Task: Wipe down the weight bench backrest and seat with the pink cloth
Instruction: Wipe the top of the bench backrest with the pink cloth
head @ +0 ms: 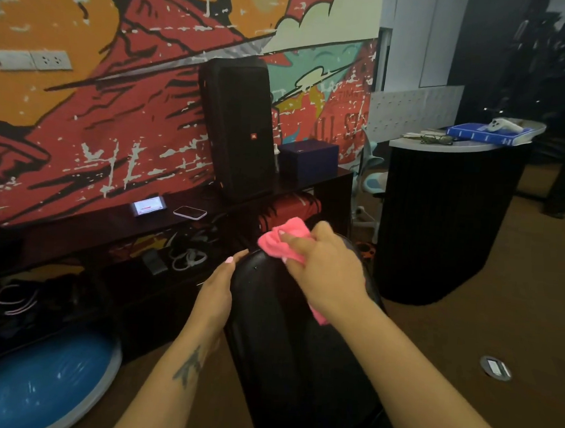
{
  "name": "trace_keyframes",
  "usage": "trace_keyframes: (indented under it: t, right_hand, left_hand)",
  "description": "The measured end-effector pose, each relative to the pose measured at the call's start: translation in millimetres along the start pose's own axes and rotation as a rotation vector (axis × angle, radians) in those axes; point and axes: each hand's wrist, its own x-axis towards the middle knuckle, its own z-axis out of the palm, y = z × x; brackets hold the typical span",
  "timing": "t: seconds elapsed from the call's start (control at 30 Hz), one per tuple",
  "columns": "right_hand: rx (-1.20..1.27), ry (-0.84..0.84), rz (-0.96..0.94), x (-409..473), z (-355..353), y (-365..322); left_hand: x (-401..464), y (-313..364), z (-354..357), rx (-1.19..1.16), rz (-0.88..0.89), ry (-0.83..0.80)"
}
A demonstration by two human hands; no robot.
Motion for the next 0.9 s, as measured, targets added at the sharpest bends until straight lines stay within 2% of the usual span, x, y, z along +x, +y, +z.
trace_keyframes:
  t: [0.07,0.17,0.27,0.4,0.5,0.7,0.9]
  right_hand:
    - [0.019,-0.023,-0.038,-13.0,3.2,7.2]
    - [0.009,-0.024,0.075,-18.6,-2.3,30.6]
    - [-0.035,0.031,0.123,-4.3,-5.8,24.8]
    - [-0.003,-0.001,-0.016,-1.0,-0.1,-15.5]
    - [0.010,-0.040,-0.128,-20.2,5.7,-14.9]
    - [-0.027,0.020,0.042,-10.1,-1.4,10.0]
    - [-0.018,-0.049,-0.179,-19.0,9.1,-30.0]
  left_hand:
    - [-1.0,0.8,0.0,-0.010,0.005,-0.018]
    - [-1.4,1.6,-1.5,-0.032,-0.002,-0.040]
    - [-3.0,2.4,-1.5,-0.021,-0.010,-0.044]
    - [-5.1,4.4,-2.0,-0.024,-0.010,-0.037]
    - [-5.2,3.6,-3.0,-0.018,-0.034,-0.034]
    - [-4.7,5.5,-2.1,0.005,-0.031,-0.038]
    - [-8.7,6.2,-3.5,-0.070,-0.067,0.009]
